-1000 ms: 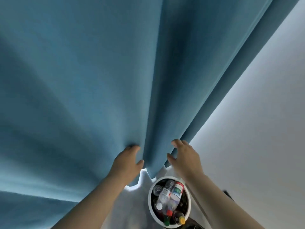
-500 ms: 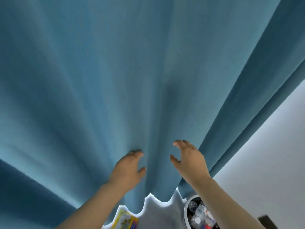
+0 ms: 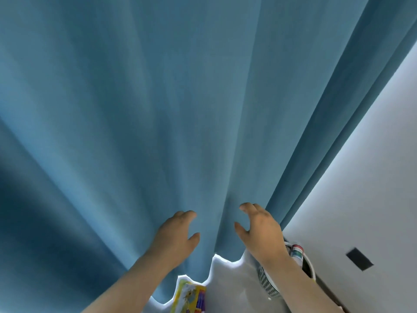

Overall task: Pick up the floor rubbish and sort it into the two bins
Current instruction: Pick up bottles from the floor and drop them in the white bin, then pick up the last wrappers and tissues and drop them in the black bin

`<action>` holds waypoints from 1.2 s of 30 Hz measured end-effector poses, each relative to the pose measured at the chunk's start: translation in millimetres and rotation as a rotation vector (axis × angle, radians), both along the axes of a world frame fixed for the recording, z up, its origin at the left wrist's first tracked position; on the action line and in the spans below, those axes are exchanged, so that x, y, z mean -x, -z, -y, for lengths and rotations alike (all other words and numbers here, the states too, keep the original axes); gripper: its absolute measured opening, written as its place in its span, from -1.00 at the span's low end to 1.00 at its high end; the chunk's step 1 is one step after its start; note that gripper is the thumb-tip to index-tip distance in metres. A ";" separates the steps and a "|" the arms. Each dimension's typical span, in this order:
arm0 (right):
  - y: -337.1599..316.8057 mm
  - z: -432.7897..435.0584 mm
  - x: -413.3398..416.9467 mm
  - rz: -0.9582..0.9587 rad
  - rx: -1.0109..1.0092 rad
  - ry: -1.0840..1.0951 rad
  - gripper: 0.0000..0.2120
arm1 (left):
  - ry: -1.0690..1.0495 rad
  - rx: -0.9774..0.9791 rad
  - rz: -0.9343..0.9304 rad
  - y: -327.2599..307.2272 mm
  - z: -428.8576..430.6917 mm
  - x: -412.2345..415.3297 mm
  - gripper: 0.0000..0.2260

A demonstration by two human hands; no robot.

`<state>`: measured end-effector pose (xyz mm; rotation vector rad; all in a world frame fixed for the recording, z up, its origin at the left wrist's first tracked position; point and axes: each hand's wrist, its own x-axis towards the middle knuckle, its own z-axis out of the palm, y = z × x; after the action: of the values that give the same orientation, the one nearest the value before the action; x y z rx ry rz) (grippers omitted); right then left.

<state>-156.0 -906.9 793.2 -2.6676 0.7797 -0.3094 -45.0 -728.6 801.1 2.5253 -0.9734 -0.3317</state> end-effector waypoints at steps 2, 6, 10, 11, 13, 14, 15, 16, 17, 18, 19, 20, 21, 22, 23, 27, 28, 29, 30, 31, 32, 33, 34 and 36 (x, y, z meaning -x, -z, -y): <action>-0.7 1.6 3.0 0.001 0.001 0.007 -0.60 | 0.002 0.021 -0.007 1.0 2.2 1.0 -0.57; -8.7 4.7 4.3 0.002 0.008 0.008 -0.59 | 0.010 0.053 -0.007 -4.5 7.7 1.2 -0.59; -16.7 4.9 5.5 0.016 0.020 0.021 -0.59 | 0.010 0.089 0.010 -8.2 9.3 1.1 -0.59; -18.4 3.5 6.3 0.023 0.025 0.030 -0.59 | 0.015 0.098 0.010 -8.9 9.7 1.0 -0.59; -20.4 -0.6 8.5 0.030 0.030 0.055 -0.59 | 0.033 0.112 0.009 -9.5 9.8 0.3 -0.60; -20.8 -3.6 9.8 0.033 0.030 0.069 -0.59 | 0.047 0.116 0.011 -9.0 9.2 -0.4 -0.60; -20.6 -7.6 11.4 0.037 0.029 0.082 -0.59 | 0.060 0.118 0.013 -8.5 7.8 -1.1 -0.60; -19.5 -12.6 12.7 0.046 0.028 0.096 -0.60 | 0.074 0.118 0.012 -7.7 5.5 -2.5 -0.60; -17.1 -18.2 13.8 0.055 0.027 0.111 -0.60 | 0.089 0.120 0.008 -6.2 3.1 -4.4 -0.60; -13.9 -24.9 14.5 0.058 0.024 0.128 -0.60 | 0.106 0.122 -0.001 -3.7 -0.3 -7.3 -0.60; -10.5 -32.6 14.9 0.058 0.017 0.149 -0.60 | 0.126 0.125 -0.011 -0.7 -4.6 -11.1 -0.60; -5.8 -41.8 15.6 0.057 0.004 0.173 -0.60 | 0.146 0.125 -0.022 3.1 -9.6 -15.3 -0.61; -0.7 -52.1 16.2 0.057 -0.008 0.200 -0.60 | 0.167 0.123 -0.032 7.5 -15.6 -19.8 -0.61; 5.4 -63.3 17.0 0.055 -0.019 0.227 -0.59 | 0.189 0.116 -0.043 12.1 -22.1 -24.5 -0.61; 12.7 -75.9 17.6 0.045 -0.028 0.255 -0.59 | 0.215 0.103 -0.055 17.9 -29.4 -29.4 -0.61; 49.1 -127.7 20.7 -0.014 -0.089 0.374 -0.59 | 0.325 0.042 -0.115 50.7 -56.9 -45.4 -0.60; 59.7 -138.5 21.8 -0.027 -0.107 0.403 -0.60 | 0.349 0.020 -0.129 60.4 -62.7 -47.7 -0.60; 71.0 -147.9 23.4 -0.044 -0.124 0.431 -0.60 | 0.372 -0.003 -0.142 71.0 -67.7 -48.9 -0.60; 82.4 -155.8 25.7 -0.064 -0.145 0.461 -0.61 | 0.393 -0.026 -0.150 81.4 -72.3 -48.7 -0.60; 93.1 -162.4 28.4 -0.082 -0.167 0.490 -0.61 | 0.412 -0.048 -0.155 91.6 -76.1 -47.8 -0.60; 104.2 -167.9 31.2 -0.098 -0.188 0.514 -0.60 | 0.426 -0.070 -0.160 101.9 -79.2 -46.6 -0.61; 115.7 -172.5 34.0 -0.118 -0.205 0.528 -0.59 | 0.438 -0.092 -0.165 112.8 -81.4 -45.5 -0.62; 127.7 -175.8 36.4 -0.140 -0.216 0.537 -0.59 | 0.448 -0.113 -0.169 124.7 -82.5 -44.4 -0.63; 153.5 -179.5 39.7 -0.184 -0.235 0.543 -0.58 | 0.457 -0.151 -0.172 151.0 -82.7 -42.6 -0.64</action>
<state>-195.7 -727.4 639.8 -2.2466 1.4967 -0.0911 -2.4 -645.9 650.1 2.3273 -1.4967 -0.7679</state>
